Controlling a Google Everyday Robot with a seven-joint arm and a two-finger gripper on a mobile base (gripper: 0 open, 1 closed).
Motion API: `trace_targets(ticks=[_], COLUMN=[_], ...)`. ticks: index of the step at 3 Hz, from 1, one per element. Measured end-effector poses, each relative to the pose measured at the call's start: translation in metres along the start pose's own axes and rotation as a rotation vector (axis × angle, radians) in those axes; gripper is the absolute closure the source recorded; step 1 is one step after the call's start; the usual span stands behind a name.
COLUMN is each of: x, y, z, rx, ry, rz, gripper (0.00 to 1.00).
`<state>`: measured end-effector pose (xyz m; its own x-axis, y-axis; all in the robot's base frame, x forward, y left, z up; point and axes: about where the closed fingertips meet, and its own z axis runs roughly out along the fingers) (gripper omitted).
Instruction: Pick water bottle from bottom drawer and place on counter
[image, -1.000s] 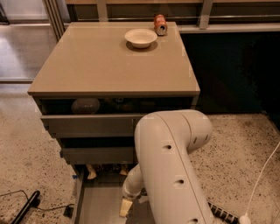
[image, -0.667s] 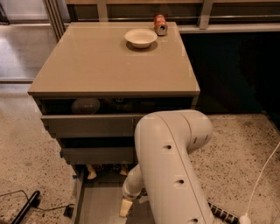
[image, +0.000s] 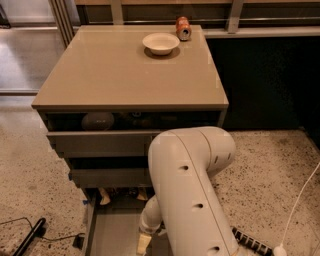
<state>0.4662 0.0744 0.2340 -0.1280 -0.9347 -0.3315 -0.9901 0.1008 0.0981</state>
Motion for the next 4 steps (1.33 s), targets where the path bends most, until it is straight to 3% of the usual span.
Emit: trace_targets(ticks=[1,2,4], x=[0.0,0.0,0.0], y=[0.0,0.0001,0.0001], z=[0.0,0.0,0.0001], rx=[0.0,0.0,0.0], ry=[0.0,0.0,0.0], rz=[0.0,0.0,0.0], gripper=[0.03,0.34,0.81])
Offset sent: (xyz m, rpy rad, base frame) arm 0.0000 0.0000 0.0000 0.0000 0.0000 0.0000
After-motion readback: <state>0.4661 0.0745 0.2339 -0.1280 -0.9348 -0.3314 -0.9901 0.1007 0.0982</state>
